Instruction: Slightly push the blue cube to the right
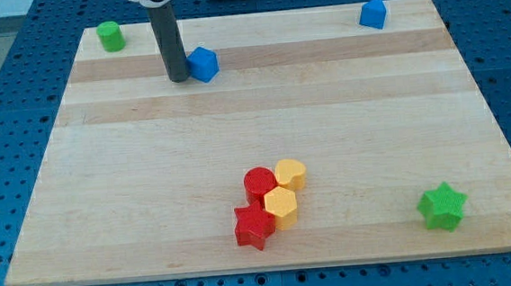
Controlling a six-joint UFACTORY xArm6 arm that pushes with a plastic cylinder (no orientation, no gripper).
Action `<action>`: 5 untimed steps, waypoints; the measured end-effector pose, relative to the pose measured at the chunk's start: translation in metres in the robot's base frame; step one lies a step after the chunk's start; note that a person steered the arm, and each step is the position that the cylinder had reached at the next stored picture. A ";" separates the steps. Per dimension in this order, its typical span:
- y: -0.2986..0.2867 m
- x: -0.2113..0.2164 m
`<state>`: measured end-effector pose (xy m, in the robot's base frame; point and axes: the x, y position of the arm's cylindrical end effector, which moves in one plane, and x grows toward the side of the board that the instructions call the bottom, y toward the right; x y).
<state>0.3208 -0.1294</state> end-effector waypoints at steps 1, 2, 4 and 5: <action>-0.005 -0.011; -0.001 -0.006; 0.037 0.023; 0.045 0.014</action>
<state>0.3347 -0.0839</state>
